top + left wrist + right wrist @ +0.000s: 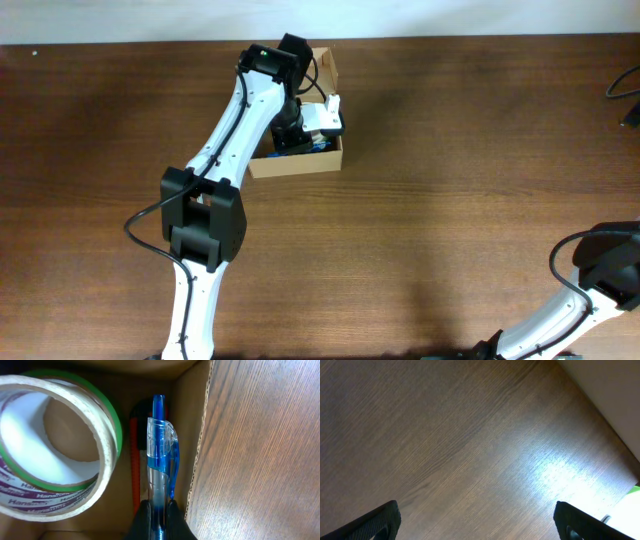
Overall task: Pack container
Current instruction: 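Carry the blue pen into the box beside the cutter, release, then withdraw the left gripper and move it to the black Sharpie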
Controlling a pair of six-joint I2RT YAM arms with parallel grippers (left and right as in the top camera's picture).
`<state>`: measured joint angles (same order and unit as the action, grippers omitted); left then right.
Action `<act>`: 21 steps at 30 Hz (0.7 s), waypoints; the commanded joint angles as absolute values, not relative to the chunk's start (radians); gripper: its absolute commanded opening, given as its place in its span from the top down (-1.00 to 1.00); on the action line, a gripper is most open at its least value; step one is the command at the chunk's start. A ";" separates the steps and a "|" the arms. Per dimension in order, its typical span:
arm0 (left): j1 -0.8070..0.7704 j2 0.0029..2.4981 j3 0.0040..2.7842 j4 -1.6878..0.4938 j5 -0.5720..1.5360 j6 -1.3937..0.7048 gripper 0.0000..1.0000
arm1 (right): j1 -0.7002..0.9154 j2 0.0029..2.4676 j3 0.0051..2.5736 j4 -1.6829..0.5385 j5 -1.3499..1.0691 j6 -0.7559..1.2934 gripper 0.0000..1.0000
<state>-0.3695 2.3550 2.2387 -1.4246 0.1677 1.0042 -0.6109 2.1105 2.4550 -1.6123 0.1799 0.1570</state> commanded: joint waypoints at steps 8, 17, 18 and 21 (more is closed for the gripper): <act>-0.369 2.391 2.224 -1.411 0.163 1.010 0.13 | -0.609 2.100 2.454 -1.611 0.192 0.157 -0.98; -0.365 2.289 2.224 -1.315 -0.054 0.781 -0.02 | -0.609 2.100 2.454 -1.611 0.192 0.157 -0.98; -0.359 2.252 2.224 -1.308 -0.053 0.765 -0.02 | -0.609 2.100 2.454 -1.611 0.192 0.157 -0.98; -0.337 2.136 2.224 -1.285 -0.054 0.688 -0.03 | -0.609 2.100 2.454 -1.611 0.192 0.157 -0.99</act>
<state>-0.3599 2.3146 2.2154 -1.2984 -0.0139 0.7998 -0.6109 2.1105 2.4550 -1.6123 0.1799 0.1574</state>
